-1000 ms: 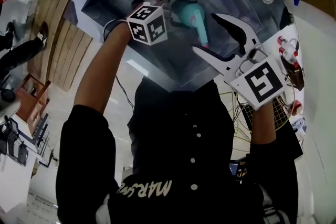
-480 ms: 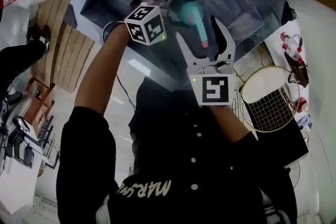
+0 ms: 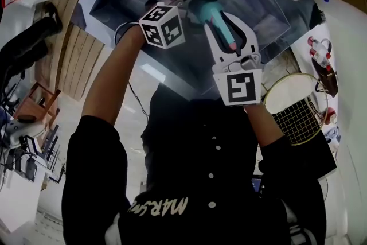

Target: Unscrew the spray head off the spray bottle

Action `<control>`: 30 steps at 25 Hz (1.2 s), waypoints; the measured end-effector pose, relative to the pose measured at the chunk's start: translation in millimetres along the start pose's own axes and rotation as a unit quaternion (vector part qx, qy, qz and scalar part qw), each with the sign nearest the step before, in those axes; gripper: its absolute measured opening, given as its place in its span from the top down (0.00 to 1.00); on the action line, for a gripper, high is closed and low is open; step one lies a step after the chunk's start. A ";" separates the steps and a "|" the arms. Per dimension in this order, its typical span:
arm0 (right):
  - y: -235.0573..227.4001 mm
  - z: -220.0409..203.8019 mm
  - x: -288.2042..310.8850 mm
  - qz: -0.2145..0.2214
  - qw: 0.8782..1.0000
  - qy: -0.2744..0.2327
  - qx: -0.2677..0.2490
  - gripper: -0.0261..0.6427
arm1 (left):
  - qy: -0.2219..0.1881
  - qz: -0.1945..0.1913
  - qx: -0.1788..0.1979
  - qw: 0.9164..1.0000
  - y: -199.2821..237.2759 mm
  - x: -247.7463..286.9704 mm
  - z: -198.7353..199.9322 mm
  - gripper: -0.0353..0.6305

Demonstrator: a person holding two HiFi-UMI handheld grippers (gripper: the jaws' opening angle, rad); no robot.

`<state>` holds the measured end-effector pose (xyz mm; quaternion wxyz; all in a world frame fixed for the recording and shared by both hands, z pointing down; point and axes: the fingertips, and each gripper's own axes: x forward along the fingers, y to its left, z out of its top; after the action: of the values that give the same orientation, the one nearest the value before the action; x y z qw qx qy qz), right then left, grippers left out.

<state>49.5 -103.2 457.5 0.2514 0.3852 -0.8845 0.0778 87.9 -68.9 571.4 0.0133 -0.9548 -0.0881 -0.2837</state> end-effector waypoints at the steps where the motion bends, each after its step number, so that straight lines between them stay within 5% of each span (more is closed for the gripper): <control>1: 2.1 0.4 0.2 0.037 0.999 -0.004 -0.013 0.73 | 0.000 -0.001 0.000 1.000 0.1 -0.1 0.0 0.37; 4: 10.2 -3.7 -2.8 0.169 0.983 0.001 -0.070 0.73 | -0.001 -0.002 0.001 1.000 -0.1 -0.1 0.6 0.37; 8: 19.7 -10.1 -13.4 0.316 0.938 -0.008 -0.144 0.73 | 0.002 -0.004 0.006 1.000 -4.2 2.4 1.7 0.37; 12: 24.0 -13.6 -21.2 0.395 0.903 -0.009 -0.169 0.73 | 0.001 -0.011 0.011 1.000 -8.8 5.5 3.4 0.37; 15: 24.2 -14.7 -20.6 0.405 0.898 -0.001 -0.171 0.73 | 0.000 -0.012 0.011 1.000 -9.3 5.6 3.1 0.37; 17: 20.6 -15.6 -19.3 0.390 0.908 0.009 -0.153 0.72 | -0.001 -0.011 0.009 1.000 -9.0 5.4 3.3 0.37; 20: 5.9 -6.4 -21.3 0.342 0.935 0.018 -0.094 0.54 | -0.002 -0.010 0.009 1.000 -9.0 4.8 3.1 0.37; 24: -30.4 28.0 -34.4 0.194 0.979 -0.030 0.062 0.45 | -0.004 -0.010 0.007 1.000 -8.5 4.5 3.6 0.37; 28: -55.5 34.3 -76.9 0.014 0.982 -0.092 0.162 0.45 | -0.007 -0.011 0.005 1.000 -8.1 4.2 3.7 0.37; 30: -44.5 27.4 -95.0 -0.028 0.977 -0.112 0.179 0.52 | -0.008 -0.011 0.005 1.000 -7.7 3.8 3.4 0.37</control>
<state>125.8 -82.0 383.4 0.0797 0.4544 -0.8679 0.1841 91.5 -60.4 570.5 0.0145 -0.9560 -0.0998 -0.2754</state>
